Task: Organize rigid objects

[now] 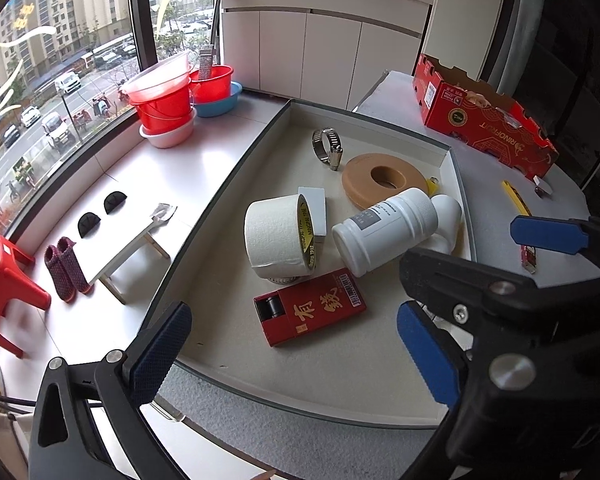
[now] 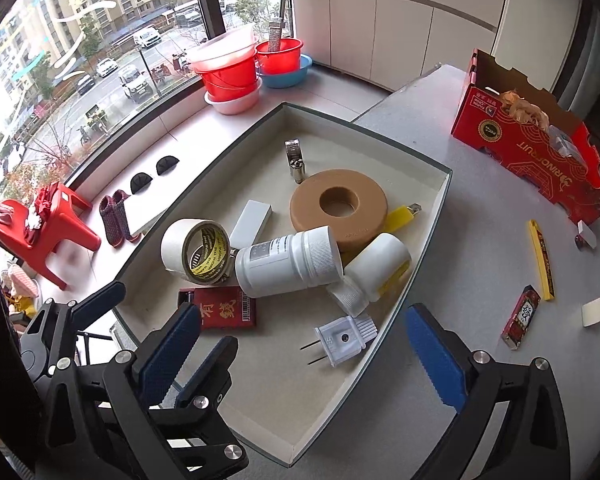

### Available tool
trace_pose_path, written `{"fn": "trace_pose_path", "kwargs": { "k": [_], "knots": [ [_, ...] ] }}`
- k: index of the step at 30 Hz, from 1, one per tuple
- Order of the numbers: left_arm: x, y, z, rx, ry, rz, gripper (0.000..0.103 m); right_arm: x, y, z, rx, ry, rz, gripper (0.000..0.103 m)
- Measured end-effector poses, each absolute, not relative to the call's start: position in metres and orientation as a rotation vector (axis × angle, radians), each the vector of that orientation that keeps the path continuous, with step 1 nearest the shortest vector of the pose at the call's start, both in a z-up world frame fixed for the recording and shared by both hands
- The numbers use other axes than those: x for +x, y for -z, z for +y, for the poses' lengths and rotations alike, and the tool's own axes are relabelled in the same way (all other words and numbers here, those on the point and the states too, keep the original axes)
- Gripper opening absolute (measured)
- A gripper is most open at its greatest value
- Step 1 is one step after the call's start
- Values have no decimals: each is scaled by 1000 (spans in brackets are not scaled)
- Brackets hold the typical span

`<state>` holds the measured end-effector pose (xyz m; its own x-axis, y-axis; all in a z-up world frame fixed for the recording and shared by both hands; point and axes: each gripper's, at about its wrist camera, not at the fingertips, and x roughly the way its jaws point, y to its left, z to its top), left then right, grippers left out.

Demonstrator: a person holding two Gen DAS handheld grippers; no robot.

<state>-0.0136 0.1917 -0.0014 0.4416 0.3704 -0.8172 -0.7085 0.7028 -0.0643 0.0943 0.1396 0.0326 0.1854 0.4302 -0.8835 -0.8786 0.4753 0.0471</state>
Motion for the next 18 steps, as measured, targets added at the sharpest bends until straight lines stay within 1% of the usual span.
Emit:
{"fn": "trace_pose_path", "kwargs": {
  "k": [4, 18],
  "knots": [
    [-19, -5, 185, -430, -710, 873, 103, 88, -39, 134, -553, -983, 973, 102],
    [-34, -20, 158, -443, -713, 865, 103, 68, -46, 109, -580, -980, 971, 102]
  ]
}}
